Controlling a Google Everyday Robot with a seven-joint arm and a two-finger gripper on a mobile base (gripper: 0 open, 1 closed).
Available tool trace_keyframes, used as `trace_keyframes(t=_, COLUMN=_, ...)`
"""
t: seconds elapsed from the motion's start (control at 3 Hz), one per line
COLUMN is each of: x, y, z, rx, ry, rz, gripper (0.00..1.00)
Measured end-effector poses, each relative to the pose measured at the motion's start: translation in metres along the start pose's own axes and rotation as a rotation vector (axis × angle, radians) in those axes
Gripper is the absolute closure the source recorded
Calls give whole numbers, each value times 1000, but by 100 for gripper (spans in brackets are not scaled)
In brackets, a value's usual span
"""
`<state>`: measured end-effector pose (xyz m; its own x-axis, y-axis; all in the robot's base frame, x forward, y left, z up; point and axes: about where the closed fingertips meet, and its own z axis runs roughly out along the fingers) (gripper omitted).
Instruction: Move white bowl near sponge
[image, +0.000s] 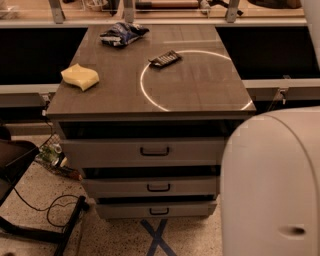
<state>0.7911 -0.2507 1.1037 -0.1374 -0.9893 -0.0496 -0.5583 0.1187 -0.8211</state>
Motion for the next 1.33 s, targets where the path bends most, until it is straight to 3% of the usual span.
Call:
trace_keyframes(t=0.33, x=-4, y=7, z=-22, rx=2, ry=-5, rz=13, gripper=100)
trace_keyframes(t=0.67, x=-2, y=37, z=-35, rx=-64, ry=-63, rz=33, gripper=100)
trace_keyframes(t=1.0, x=-9, y=65, z=-43, rx=-149, ry=-235, rz=80, gripper=100)
trace_keyframes(t=1.33, x=-31, y=83, z=-47, rx=-219, ry=-471, rz=113, gripper=100)
